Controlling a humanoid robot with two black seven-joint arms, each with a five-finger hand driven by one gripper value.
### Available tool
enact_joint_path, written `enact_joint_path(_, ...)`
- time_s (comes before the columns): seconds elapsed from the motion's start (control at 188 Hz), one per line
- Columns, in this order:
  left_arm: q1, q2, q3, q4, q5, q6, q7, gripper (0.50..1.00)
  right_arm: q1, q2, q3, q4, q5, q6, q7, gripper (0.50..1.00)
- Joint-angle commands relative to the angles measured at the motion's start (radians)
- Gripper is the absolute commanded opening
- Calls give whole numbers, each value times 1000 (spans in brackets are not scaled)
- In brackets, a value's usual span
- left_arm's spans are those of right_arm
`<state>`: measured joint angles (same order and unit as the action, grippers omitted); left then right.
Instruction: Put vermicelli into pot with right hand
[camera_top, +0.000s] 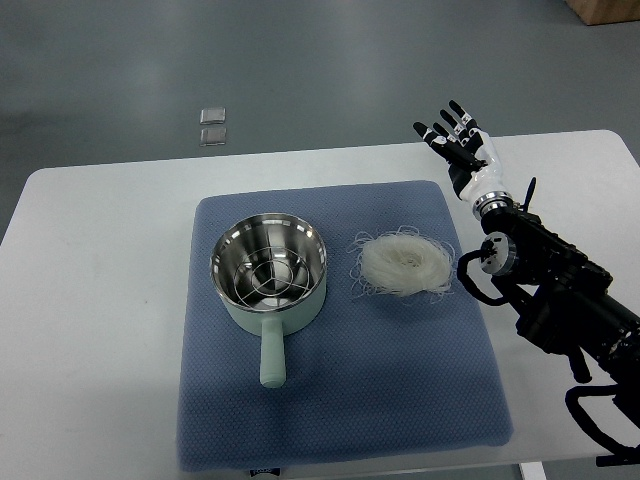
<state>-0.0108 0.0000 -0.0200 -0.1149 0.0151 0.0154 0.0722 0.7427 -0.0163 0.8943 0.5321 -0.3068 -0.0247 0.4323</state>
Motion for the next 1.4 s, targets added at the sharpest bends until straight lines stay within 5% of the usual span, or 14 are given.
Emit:
enact_joint_path(0.0, -3, 0, -1, 0, 0, 0, 0, 1000, 14, 3, 0, 0, 2, -6, -1, 921)
enact_joint_path(0.746, -9, 0, 0, 0, 0, 0, 0, 1000, 64, -47, -21, 55, -17, -18, -10, 921)
enact_joint_path(1.066, -11, 0, -1, 0, 0, 0, 0, 1000, 70, -202, -137, 220, -247, -20, -12, 921)
enact_joint_path(1.396, -11, 0, -1, -2, 0, 0, 0, 1000, 167, -421, -340, 344, -577, 72, -15, 921)
